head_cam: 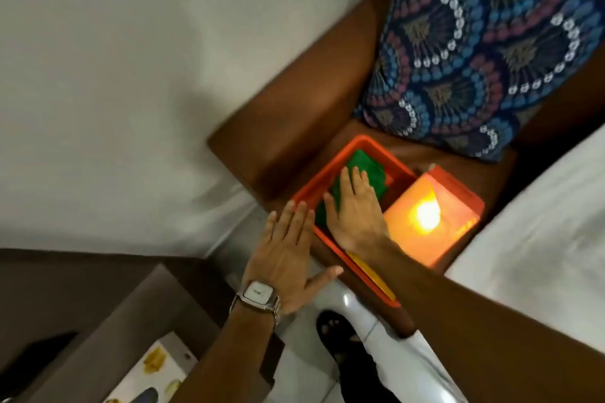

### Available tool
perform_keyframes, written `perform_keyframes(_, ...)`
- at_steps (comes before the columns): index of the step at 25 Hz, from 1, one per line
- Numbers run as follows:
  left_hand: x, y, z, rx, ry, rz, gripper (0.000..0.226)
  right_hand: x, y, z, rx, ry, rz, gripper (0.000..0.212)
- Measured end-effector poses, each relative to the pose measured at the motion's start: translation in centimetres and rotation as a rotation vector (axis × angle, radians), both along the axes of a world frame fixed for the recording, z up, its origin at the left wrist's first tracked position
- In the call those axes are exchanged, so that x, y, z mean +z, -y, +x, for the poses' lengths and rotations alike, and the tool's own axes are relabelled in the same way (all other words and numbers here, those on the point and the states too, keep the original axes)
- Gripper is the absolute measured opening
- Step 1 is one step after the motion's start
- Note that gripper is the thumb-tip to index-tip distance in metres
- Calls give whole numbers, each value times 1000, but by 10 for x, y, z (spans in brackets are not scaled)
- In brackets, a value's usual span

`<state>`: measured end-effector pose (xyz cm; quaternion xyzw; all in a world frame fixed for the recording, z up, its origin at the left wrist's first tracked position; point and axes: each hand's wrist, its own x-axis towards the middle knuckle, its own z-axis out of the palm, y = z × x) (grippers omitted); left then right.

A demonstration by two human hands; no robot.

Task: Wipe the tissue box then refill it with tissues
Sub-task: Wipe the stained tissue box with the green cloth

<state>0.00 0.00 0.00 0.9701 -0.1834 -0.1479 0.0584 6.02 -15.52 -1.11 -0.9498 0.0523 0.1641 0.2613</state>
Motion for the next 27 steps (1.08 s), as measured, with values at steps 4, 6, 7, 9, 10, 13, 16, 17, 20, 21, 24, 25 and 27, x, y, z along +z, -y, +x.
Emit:
perform_keyframes(4,-74,-2,16,-4,-66,86,107,-59,-3,33,-53,-135,-33,73)
perform_keyframes(6,-94,-7,18,3,-67,116,109,-83,-8,43,-138,-193,-54,76)
perform_keyframes(7,-99,-10,19,4,-70,121,111,-91,-7,48,-190,-222,-80,78)
perform_keyframes(9,-104,-18,24,-2,-64,95,113,-101,-7,54,-246,-221,-128,84)
perform_keyframes(10,-105,-21,27,-2,-59,78,113,-104,-8,56,-252,-208,-139,89)
perform_keyframes(13,-109,-27,30,-32,-35,58,112,-115,-17,51,-273,-131,-179,98)
perform_keyframes(16,-113,-32,29,-45,-23,46,113,-120,-25,51,-304,-92,-193,87)
perform_keyframes(17,-113,-32,29,-45,-29,46,113,-119,-25,52,-309,-92,-191,85)
perform_keyframes(20,-111,-29,29,-33,-33,45,114,-113,-18,51,-335,-74,-126,82)
perform_keyframes(21,-109,-31,27,-16,-37,44,115,-107,-15,50,-358,-51,-64,78)
perform_keyframes(24,-100,-48,12,53,-61,52,117,-82,-14,40,-486,92,203,59)
perform_keyframes(25,-96,-59,2,77,-64,48,119,-71,-18,32,-517,165,252,54)
perform_keyframes(27,-86,-77,-21,124,-80,20,121,-50,-28,10,-507,323,289,50)
